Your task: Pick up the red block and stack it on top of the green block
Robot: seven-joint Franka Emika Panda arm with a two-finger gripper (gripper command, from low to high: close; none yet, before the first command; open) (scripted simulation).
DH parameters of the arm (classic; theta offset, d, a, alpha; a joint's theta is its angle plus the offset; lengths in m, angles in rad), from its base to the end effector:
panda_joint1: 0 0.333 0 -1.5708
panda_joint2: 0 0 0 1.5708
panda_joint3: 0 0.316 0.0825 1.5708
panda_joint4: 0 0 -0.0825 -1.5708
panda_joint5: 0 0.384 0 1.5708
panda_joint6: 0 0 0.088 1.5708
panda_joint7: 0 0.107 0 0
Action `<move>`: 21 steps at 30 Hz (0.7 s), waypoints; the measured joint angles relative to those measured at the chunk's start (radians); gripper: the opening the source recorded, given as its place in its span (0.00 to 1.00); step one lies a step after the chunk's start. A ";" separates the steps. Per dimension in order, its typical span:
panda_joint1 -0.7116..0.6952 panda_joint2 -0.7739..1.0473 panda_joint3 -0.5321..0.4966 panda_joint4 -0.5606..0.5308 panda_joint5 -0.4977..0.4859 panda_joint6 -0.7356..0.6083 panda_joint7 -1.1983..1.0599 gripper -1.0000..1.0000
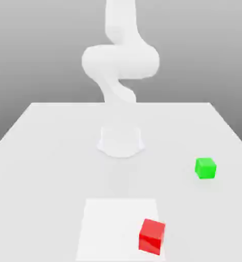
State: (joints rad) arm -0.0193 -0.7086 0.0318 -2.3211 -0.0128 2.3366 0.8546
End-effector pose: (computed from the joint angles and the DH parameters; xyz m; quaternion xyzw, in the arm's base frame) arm 0.3810 0.0086 0.6710 -0.8545 0.3798 -0.3283 0.1334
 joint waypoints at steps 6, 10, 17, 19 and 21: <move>-0.046 0.224 0.077 -0.052 -0.033 0.091 0.136 0.50; -0.066 0.369 0.118 -0.086 -0.059 0.150 0.228 0.50; -0.073 0.623 0.160 -0.144 -0.099 0.253 0.384 0.50; -0.066 0.695 0.165 -0.161 -0.103 0.282 0.422 0.50; -0.057 0.766 0.168 -0.178 -0.099 0.313 0.456 0.50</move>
State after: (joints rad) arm -0.0764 0.0571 0.1999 -2.4995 -0.1119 2.6492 1.3106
